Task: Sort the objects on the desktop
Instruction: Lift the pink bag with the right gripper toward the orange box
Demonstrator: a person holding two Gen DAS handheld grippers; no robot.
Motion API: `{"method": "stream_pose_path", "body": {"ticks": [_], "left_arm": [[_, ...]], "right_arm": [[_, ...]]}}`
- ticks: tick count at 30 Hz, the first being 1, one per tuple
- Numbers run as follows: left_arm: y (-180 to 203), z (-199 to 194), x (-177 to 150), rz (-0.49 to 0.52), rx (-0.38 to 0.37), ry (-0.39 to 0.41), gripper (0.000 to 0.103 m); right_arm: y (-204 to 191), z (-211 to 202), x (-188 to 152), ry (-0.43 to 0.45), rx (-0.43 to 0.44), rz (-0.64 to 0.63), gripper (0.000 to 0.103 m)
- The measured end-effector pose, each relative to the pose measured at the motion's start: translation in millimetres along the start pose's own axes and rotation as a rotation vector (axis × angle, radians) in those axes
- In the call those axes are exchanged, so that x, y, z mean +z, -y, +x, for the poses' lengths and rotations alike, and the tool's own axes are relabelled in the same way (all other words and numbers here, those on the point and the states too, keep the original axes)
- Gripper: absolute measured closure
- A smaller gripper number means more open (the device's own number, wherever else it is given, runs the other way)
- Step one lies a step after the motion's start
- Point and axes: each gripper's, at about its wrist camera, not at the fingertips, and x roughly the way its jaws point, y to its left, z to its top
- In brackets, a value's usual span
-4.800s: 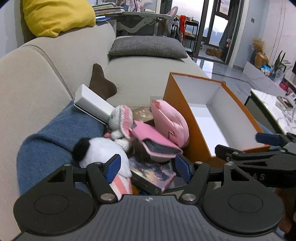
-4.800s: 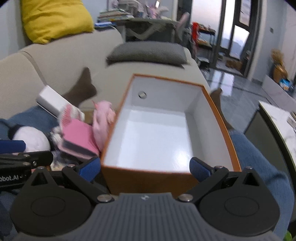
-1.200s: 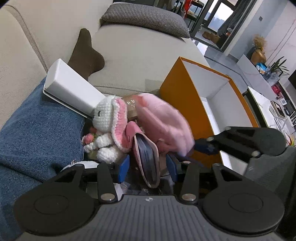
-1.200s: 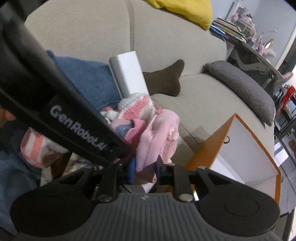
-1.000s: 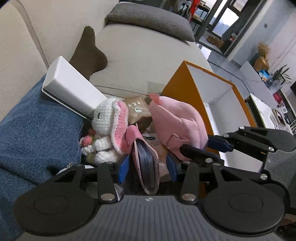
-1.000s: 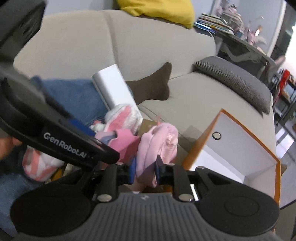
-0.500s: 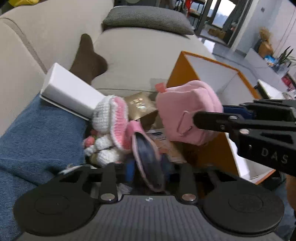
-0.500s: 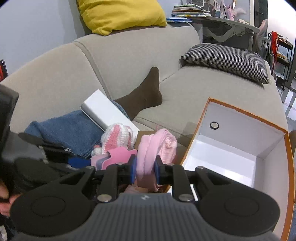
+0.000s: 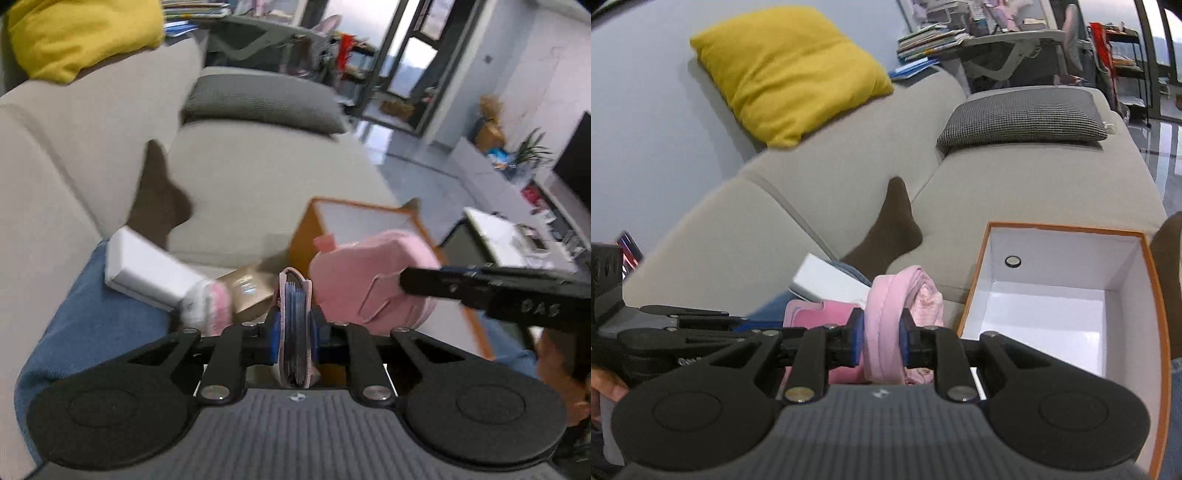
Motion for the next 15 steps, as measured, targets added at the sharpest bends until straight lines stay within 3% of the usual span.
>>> {"method": "stream_pose_path", "body": {"ticks": [8, 15], "left_arm": [[42, 5, 17, 0.03, -0.157, -0.045, 0.086], [83, 73, 10, 0.09, -0.133, -0.242, 0.086]], "right_arm": [[14, -59, 4, 0.02, -0.053, 0.069, 0.083], [55, -65, -11, -0.068, -0.113, 0.163, 0.083]]}}
